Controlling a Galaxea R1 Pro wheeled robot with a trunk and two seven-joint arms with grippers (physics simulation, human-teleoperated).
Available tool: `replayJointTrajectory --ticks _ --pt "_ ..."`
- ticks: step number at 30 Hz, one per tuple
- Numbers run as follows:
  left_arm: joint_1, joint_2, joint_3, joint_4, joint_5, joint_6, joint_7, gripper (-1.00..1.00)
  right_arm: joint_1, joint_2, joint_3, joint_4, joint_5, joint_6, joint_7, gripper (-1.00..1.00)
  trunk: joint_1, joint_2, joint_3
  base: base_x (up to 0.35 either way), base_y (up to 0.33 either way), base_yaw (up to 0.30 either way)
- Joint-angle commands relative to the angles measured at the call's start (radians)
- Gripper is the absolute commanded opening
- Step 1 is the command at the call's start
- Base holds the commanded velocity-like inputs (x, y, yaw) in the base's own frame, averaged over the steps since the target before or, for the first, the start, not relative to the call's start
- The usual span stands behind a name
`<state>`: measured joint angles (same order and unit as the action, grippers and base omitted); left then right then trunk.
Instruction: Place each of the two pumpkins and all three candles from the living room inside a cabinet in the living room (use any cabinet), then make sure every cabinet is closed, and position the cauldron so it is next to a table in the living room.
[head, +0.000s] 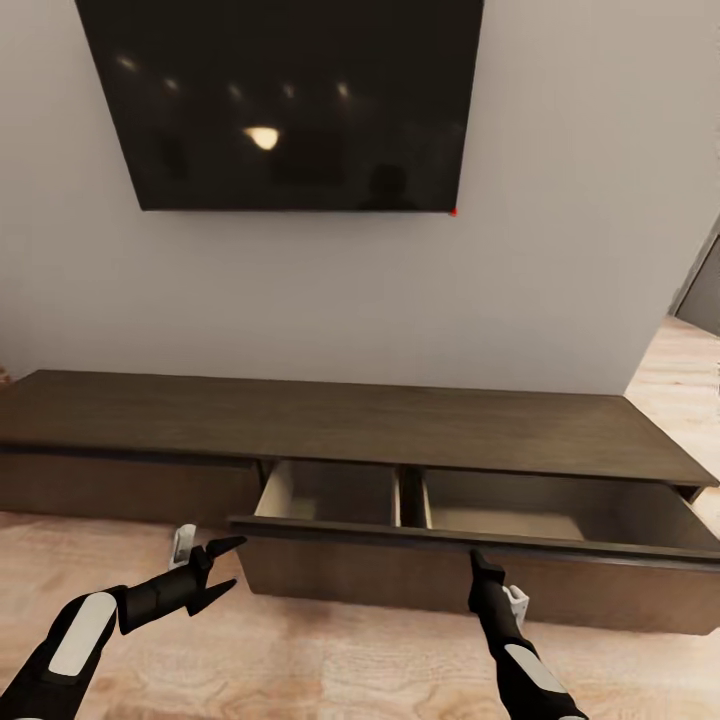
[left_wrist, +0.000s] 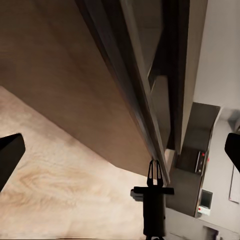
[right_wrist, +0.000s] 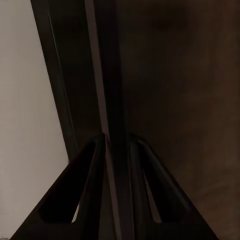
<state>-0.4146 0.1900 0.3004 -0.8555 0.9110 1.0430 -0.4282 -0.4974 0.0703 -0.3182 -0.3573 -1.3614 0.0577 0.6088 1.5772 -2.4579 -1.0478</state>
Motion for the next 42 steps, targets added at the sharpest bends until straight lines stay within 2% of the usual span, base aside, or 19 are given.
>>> replayJointTrajectory --ticks 1,16,42 --pt "0.000 0.000 0.000 0.000 0.000 0.000 0.000 1.00 0.000 -0.006 -0.022 -0.006 -0.018 0.002 0.009 -1.00 0.000 0.000 0.000 -0.289 0.000 0.000" --pt "0.001 0.000 0.000 0.000 0.000 0.000 0.000 1.00 -0.001 -0.006 -0.022 -0.006 -0.019 0.002 0.009 -1.00 0.000 0.000 0.000 -0.182 0.000 0.000" --pt "0.001 0.000 0.000 0.000 0.000 0.000 0.000 1.00 0.000 -0.006 -0.022 -0.006 -0.019 0.004 0.009 -1.00 0.000 0.000 0.000 -0.044 0.000 0.000"
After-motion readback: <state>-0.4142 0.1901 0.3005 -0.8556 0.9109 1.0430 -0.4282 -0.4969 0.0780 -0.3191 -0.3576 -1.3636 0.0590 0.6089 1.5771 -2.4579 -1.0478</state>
